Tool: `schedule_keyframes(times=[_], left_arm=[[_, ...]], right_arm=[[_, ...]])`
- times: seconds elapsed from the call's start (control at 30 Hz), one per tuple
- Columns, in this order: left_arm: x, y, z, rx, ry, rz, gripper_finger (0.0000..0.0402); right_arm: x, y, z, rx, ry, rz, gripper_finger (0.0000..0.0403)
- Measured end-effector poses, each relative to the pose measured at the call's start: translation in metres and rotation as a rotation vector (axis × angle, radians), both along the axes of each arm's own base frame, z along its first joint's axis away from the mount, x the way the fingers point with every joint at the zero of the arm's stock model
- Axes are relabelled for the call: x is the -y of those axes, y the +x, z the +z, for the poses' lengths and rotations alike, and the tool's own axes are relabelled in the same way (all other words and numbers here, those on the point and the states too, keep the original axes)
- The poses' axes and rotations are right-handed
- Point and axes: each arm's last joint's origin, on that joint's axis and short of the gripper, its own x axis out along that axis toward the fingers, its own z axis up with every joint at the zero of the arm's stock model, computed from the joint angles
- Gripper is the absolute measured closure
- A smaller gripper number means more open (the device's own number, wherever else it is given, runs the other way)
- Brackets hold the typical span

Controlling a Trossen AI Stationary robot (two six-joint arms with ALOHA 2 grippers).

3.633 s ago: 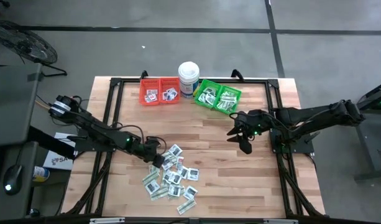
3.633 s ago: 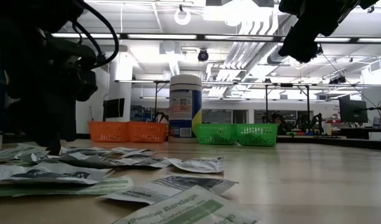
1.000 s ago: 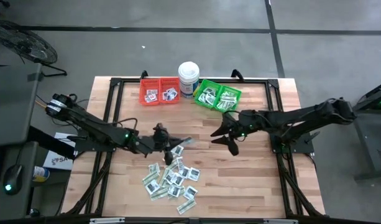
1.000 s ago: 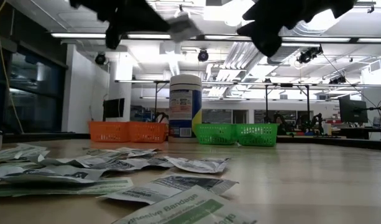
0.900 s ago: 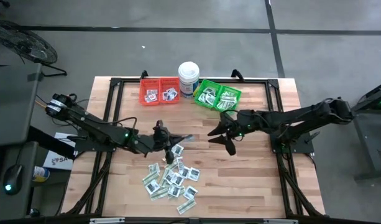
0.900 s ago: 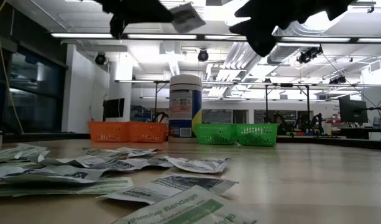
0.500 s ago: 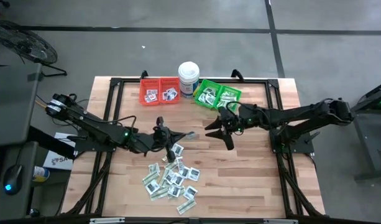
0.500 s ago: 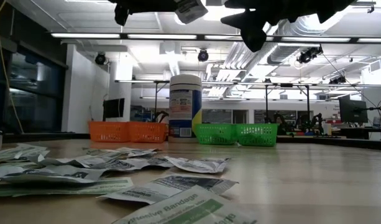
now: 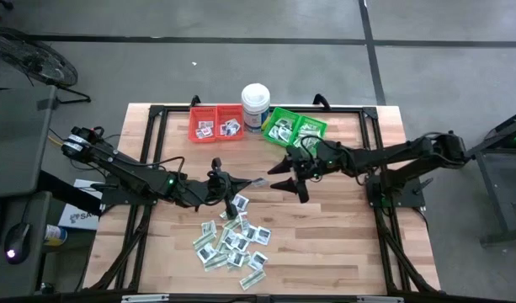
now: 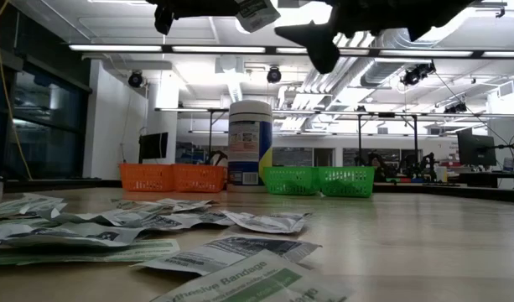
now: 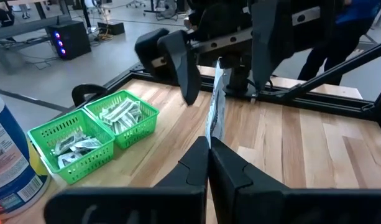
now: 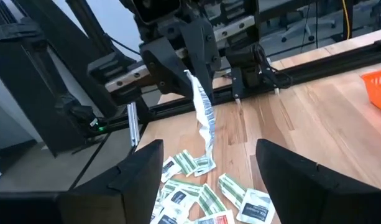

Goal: Pick & Place First Aid Supplies
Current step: Put the black towelette pack into the left green bin

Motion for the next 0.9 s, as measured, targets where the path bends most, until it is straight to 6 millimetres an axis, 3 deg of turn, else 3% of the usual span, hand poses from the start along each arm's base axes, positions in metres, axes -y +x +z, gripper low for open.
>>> schedule_keyframes(times=[0.27,0.9], left_arm=[[0.000,0.000,-0.001,-0.008,0.007,0.000,0.0401],[0.000,0.000,-0.001,-0.009,0.007,0.001,0.0401]], right_arm=[[-0.001,0.029,0.006,-0.094,-0.039,0.062,0.0182],[0.004,0.031,0.013,-0.078,-0.113,0.062,0.0357]])
